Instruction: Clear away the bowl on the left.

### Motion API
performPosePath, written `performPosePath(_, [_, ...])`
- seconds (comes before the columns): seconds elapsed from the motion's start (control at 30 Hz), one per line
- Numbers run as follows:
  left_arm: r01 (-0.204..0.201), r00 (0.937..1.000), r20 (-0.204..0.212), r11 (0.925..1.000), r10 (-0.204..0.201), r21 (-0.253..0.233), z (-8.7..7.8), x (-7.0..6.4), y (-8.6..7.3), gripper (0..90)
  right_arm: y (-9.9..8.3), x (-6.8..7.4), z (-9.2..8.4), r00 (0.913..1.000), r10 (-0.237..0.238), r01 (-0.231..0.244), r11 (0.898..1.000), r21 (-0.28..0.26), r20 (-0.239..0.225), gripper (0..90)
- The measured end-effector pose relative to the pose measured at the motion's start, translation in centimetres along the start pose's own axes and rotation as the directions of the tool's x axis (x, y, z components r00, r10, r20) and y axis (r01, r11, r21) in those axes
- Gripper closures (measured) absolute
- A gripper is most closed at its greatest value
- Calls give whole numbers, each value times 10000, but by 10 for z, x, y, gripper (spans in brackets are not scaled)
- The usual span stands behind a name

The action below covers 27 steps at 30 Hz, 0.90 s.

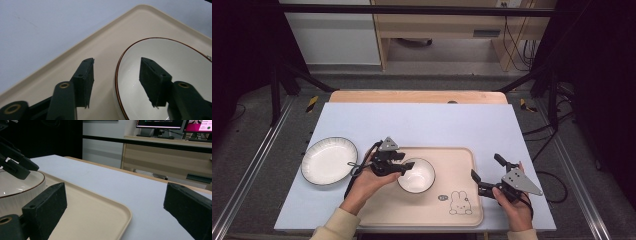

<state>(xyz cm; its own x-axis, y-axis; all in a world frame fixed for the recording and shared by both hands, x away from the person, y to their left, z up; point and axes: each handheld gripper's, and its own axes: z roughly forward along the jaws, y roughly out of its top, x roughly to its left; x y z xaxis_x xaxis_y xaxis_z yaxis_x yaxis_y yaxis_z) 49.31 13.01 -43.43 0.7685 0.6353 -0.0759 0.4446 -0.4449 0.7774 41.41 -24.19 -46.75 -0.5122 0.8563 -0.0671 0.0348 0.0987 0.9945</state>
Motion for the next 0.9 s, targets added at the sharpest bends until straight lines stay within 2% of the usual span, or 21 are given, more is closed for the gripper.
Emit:
performPosePath(0.07, [-238,9996,-127,9997,236,-112,0,-1,0,391,0,0,0,10000,-11,11,10000,-3,-20,50])
performPosePath(0.17, [-169,9999,-22,9997,168,-193,0,0,0,333,0,1,0,10000,7,-7,10000,36,-39,50])
performPosePath(0.33, [-294,9994,163,9987,301,-426,1,-3,1,253,1,0,0,10000,-43,43,10000,13,-41,49])
performPosePath(0.4, [-587,9979,224,9961,603,-658,1,-5,2,231,2,1,-1,10000,-23,23,10000,-8,-13,49])
performPosePath(0.43, [-771,9969,115,9944,782,-720,1,-6,2,213,2,1,-1,10000,-31,31,10000,-20,-6,49])
performPosePath(0.5, [-966,9952,113,9926,977,-730,1,-7,2,149,2,1,-1,10000,13,-13,10000,-3,14,49])
performPosePath(0.57, [-963,9948,234,9913,988,-899,0,-8,3,99,2,1,-1,10000,-55,55,10000,41,-5,48])
performPosePath(0.8, [-1349,9896,322,9819,1403,-1330,-8,-13,5,79,3,3,0,9998,-167,168,9998,51,-72,48])
performPosePath(0.9, [-1584,9852,418,9763,1662,-1474,-10,-17,6,79,3,4,0,9999,-143,144,9999,67,-66,48])
